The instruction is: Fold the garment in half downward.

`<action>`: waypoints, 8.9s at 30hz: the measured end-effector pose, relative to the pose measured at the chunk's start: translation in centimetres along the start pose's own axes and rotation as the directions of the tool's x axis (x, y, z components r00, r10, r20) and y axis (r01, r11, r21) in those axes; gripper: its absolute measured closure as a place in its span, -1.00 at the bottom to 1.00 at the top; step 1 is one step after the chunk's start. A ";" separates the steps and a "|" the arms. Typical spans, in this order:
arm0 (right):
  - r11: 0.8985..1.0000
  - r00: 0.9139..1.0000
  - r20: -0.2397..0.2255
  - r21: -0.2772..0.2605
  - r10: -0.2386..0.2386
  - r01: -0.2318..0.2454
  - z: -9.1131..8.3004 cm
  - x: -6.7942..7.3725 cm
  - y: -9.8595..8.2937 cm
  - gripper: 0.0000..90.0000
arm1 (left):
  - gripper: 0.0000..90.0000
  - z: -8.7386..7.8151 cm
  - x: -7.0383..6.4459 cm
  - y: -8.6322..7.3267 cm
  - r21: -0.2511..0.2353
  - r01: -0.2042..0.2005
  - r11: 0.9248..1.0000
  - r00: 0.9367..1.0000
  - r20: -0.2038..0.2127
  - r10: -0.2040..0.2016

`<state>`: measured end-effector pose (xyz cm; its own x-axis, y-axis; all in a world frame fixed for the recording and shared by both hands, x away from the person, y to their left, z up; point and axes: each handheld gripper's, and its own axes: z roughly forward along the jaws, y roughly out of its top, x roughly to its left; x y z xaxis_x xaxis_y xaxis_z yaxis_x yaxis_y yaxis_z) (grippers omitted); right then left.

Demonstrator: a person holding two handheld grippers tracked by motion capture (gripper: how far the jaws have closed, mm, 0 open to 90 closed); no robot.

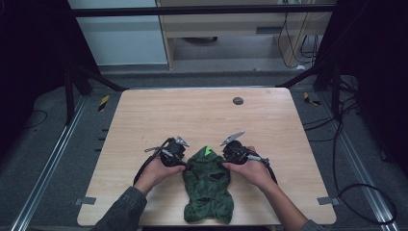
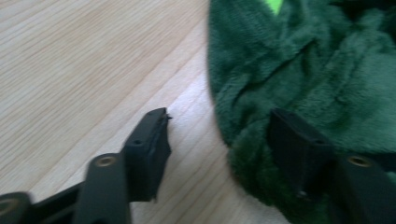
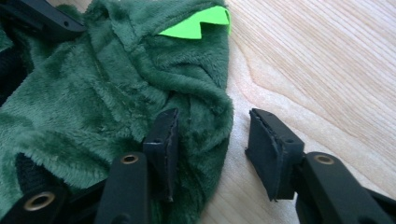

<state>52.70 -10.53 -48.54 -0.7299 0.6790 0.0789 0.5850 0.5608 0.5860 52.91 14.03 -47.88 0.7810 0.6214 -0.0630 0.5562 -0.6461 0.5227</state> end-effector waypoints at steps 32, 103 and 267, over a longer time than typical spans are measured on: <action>0.998 0.999 -0.027 -0.058 -0.033 0.031 -3.8 -2.7 3.9 0.89 | 0.81 -2.7 1.6 3.7 -0.069 -0.001 0.998 0.999 0.036 0.004; 0.982 0.990 0.100 -0.149 -0.103 0.118 -5.8 -2.8 7.9 0.88 | 0.81 -6.5 2.8 6.8 -0.154 -0.062 0.986 0.993 -0.107 0.046; 0.983 0.990 0.036 -0.119 -0.136 0.139 -5.3 4.0 -2.7 -0.64 | -0.13 -4.2 -4.4 -4.0 -0.204 -0.093 0.975 0.992 -0.100 0.073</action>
<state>46.38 -11.85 -45.50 -0.7893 0.6133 -0.0302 0.4317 0.5893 0.6829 46.03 15.80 -46.11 0.7873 0.6135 0.0610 0.4117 -0.5967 0.6888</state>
